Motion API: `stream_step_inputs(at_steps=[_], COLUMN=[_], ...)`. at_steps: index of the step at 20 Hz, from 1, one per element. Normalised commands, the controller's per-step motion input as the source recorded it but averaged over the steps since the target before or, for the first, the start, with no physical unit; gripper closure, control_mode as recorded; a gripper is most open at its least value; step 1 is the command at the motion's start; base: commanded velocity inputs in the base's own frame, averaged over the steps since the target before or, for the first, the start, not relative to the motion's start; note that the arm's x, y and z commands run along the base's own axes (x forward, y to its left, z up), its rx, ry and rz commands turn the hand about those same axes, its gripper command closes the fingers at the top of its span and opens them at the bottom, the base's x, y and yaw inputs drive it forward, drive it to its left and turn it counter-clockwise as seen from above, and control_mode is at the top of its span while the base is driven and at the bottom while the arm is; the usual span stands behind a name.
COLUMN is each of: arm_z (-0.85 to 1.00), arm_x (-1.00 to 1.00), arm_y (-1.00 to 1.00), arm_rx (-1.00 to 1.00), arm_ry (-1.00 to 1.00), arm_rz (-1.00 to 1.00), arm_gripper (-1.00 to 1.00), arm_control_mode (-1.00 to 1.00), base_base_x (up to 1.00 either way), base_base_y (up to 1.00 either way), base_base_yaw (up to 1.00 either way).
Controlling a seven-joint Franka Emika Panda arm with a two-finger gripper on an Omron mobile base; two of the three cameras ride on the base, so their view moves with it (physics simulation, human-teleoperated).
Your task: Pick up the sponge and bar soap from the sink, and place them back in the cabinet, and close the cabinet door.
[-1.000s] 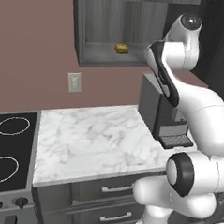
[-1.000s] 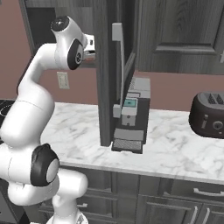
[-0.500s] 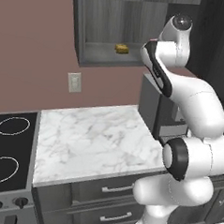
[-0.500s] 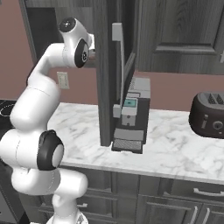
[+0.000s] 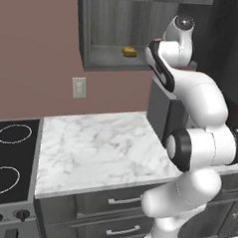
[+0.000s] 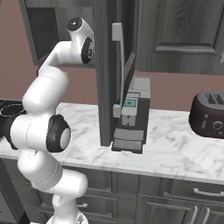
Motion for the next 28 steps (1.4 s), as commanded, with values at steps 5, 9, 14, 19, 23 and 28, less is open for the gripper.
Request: stream_step_inputs(at_steps=[5, 9, 14, 19, 23, 28], arm_z=[-0.10, -0.17, -0.07, -0.10, -0.02, -0.13], arm_x=[0.47, 0.43, 0.35, 0.29, 0.24, 0.23], arm_y=[0.00, 0.00, 0.00, 0.00, 0.00, 0.00], arm_rx=[0.00, 0.00, 0.00, 0.00, 0.01, 0.01], arm_ry=[0.00, 0.00, 0.00, 0.00, 0.00, 0.00], arm_rz=[0.00, 0.00, 0.00, 0.00, 0.00, 0.00], arm_gripper=[1.00, 1.00, 1.00, 1.00, 1.00, 1.00], arm_control_mode=[-1.00, -1.00, -1.00, -1.00, -1.00, -1.00], base_base_x=[0.00, 0.00, 0.00, 0.00, 0.00, 0.00], base_base_y=[0.00, 0.00, 0.00, 0.00, 0.00, 0.00], base_base_yaw=[0.00, 0.00, 0.00, 0.00, 0.00, 0.00])
